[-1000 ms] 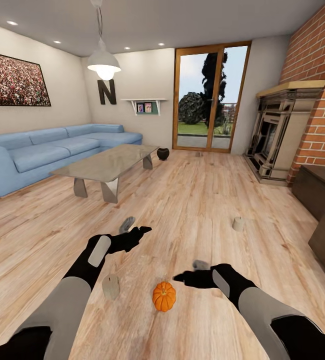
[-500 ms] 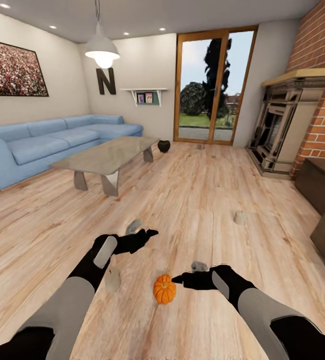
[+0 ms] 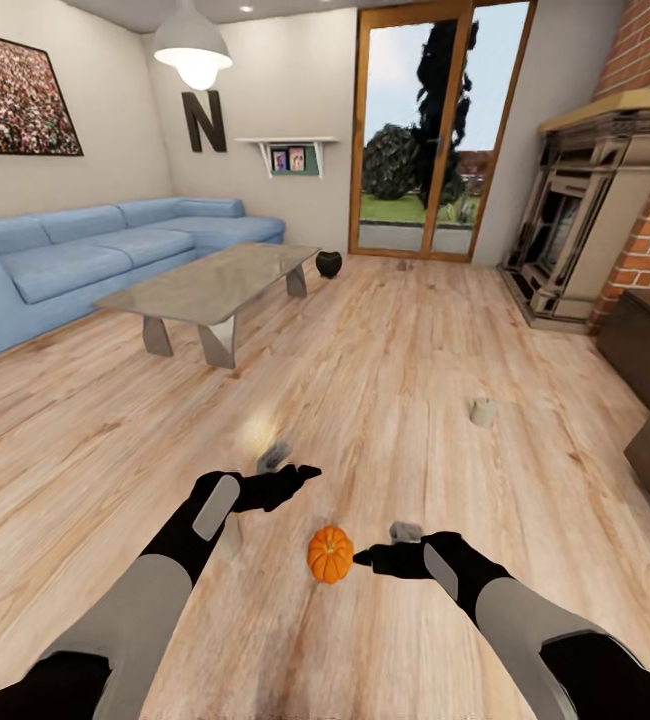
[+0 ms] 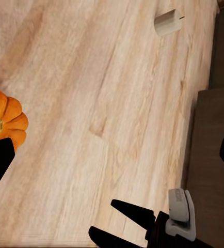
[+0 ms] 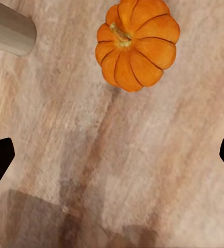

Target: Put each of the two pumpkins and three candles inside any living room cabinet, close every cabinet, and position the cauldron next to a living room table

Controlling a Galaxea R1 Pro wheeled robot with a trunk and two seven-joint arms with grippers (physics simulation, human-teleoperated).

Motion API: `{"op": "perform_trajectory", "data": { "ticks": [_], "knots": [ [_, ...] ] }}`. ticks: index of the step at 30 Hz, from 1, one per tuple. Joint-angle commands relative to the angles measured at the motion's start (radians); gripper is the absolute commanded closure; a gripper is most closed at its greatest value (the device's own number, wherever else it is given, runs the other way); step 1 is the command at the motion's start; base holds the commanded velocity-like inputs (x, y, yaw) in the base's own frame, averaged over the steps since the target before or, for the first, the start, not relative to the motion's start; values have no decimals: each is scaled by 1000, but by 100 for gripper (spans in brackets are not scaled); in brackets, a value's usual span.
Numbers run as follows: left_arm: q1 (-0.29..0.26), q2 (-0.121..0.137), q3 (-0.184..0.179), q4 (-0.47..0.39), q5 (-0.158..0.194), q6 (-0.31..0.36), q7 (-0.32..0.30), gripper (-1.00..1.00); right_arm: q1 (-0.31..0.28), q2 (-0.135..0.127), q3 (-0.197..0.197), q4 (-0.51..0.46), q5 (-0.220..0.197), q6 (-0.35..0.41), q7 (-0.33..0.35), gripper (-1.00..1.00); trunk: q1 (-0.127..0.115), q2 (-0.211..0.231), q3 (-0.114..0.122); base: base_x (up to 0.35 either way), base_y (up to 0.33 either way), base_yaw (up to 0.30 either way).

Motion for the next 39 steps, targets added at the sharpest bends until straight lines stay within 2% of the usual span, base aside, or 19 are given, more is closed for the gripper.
{"op": "perform_trajectory", "data": {
  "ticks": [1, 5, 12, 16, 20, 23, 33, 37, 39],
  "knots": [
    [0, 0, 0, 0, -2, 3, -3, -100, 0, -1, 8, -1, -10, 2, -2, -100, 0, -1, -6, 0, 0, 0],
    [0, -3, -1, 0, -2, 2, -4, -100, 0, -1, 8, -1, -10, -6, -4, -100, 2, -2, -28, 0, 0, 0],
    [0, -17, -2, 1, -2, 0, -5, -100, 1, -1, 7, -1, -13, -14, 6, -100, 2, -2, -40, 0, 0, 0],
    [0, -20, -1, 10, -1, -6, -6, -100, 2, -1, 7, -1, -12, -70, 26, -100, 2, -2, -46, 0, 0, 0],
    [0, -20, 0, 27, -1, -35, -6, -100, 3, -1, 7, -1, -12, -83, 28, -100, 2, -2, -53, 33, 0, 0],
    [0, -20, 0, 36, -1, -64, -14, -100, 3, -1, 7, -1, -11, -87, 29, -100, 2, -2, -57, 279, 0, 42],
    [0, -20, 0, 37, -1, -68, -47, -100, 3, -1, 7, -1, -12, -88, 33, -100, 2, -2, -74, 334, 32, 61],
    [0, -20, -1, 37, -1, -66, -49, -100, 3, -1, 7, -1, -10, -89, 97, -100, 2, -2, -80, 115, 41, 63],
    [0, -20, -1, 36, -2, -66, -50, -100, 3, -1, 7, -1, -10, -89, 108, -100, 2, -2, -83, 40, 14, 63]
  ]
}}
